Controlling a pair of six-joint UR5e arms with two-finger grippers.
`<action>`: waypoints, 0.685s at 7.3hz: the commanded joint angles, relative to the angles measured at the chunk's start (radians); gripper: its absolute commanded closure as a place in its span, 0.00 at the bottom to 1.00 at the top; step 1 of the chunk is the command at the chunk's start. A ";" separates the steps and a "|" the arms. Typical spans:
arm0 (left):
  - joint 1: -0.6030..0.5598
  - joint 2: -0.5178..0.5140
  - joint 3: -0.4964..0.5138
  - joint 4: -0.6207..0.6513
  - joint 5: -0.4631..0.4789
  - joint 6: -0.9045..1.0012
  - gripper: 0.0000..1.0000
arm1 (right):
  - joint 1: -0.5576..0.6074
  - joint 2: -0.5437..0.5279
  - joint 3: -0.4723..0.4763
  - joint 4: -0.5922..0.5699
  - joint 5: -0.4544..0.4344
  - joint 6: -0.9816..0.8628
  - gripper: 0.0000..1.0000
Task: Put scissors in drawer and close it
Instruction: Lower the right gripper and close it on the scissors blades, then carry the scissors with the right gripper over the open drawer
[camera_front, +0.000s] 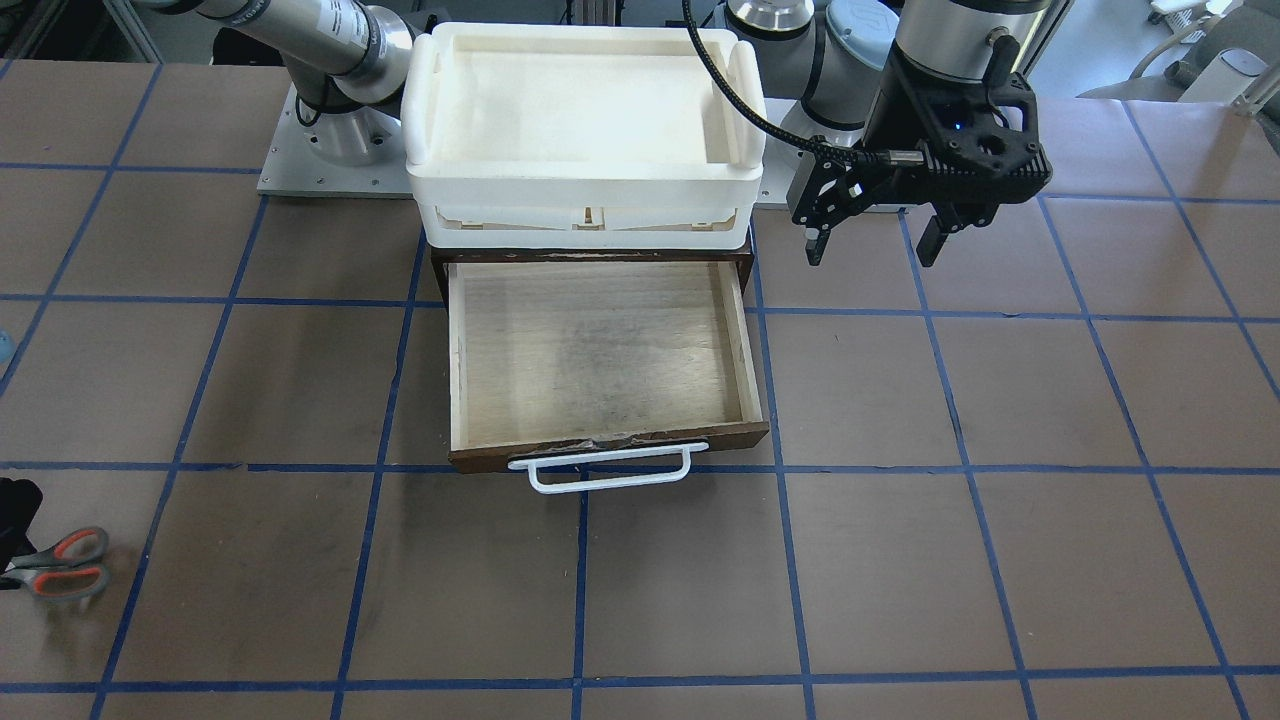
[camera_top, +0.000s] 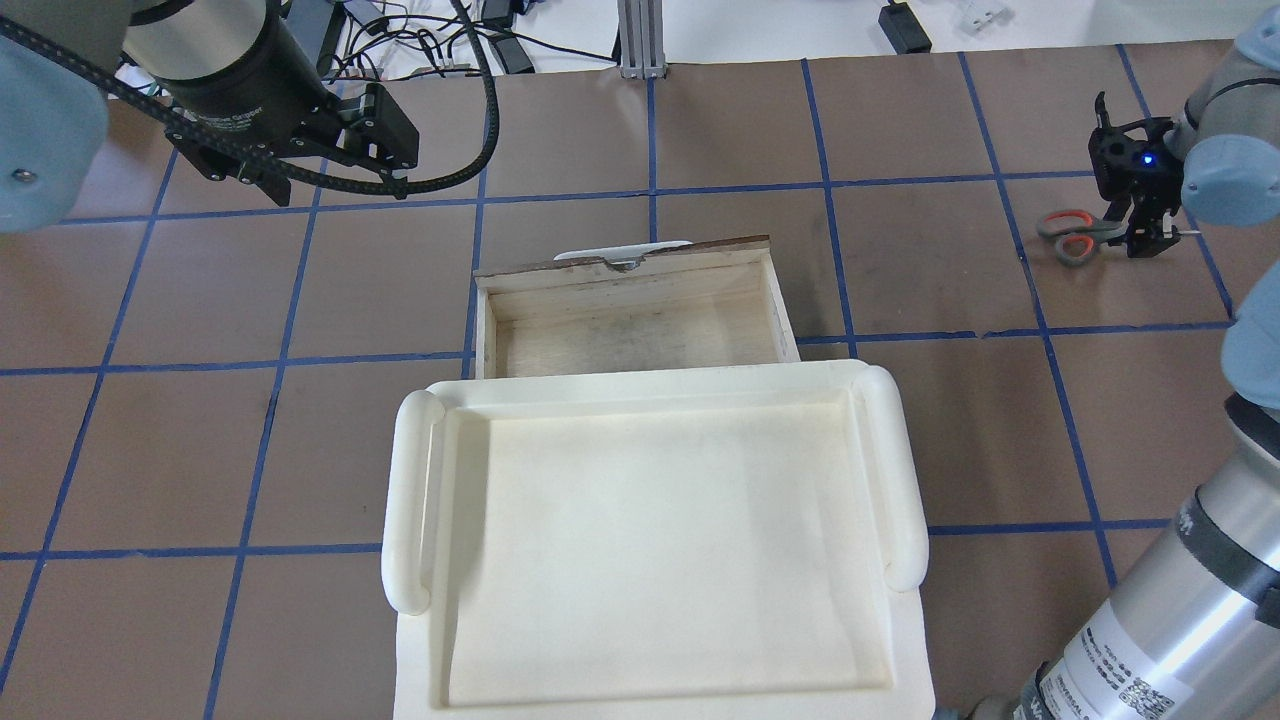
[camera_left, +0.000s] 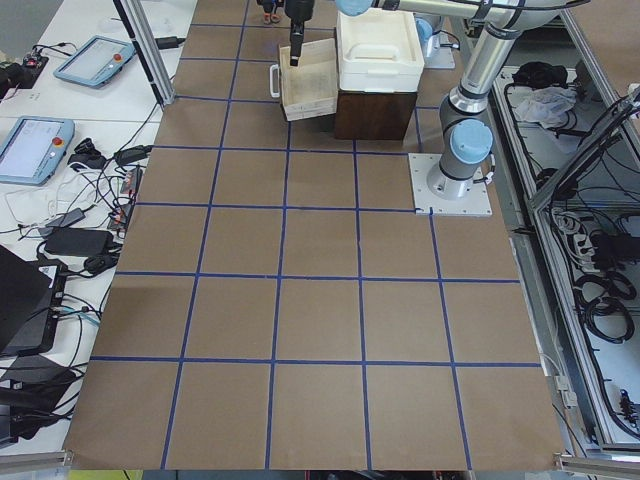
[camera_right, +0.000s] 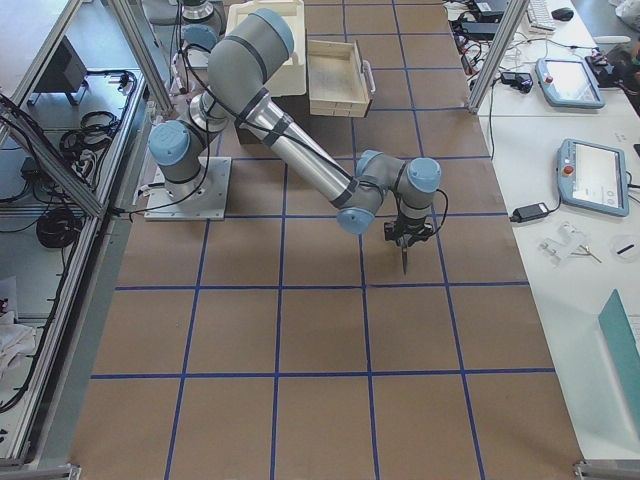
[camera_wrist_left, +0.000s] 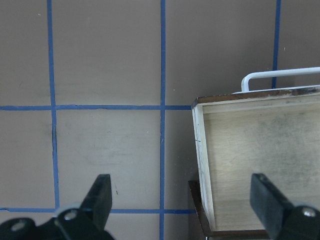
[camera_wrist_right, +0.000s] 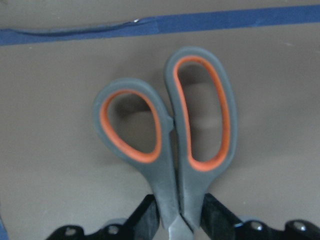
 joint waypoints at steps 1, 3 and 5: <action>0.000 -0.003 0.000 0.000 -0.002 -0.003 0.00 | 0.026 -0.092 0.000 0.075 0.034 0.014 1.00; 0.000 -0.003 0.000 0.000 -0.003 -0.005 0.00 | 0.110 -0.210 0.000 0.197 0.048 0.066 1.00; 0.000 -0.001 0.000 0.000 -0.002 -0.005 0.00 | 0.232 -0.304 0.002 0.340 0.048 0.220 1.00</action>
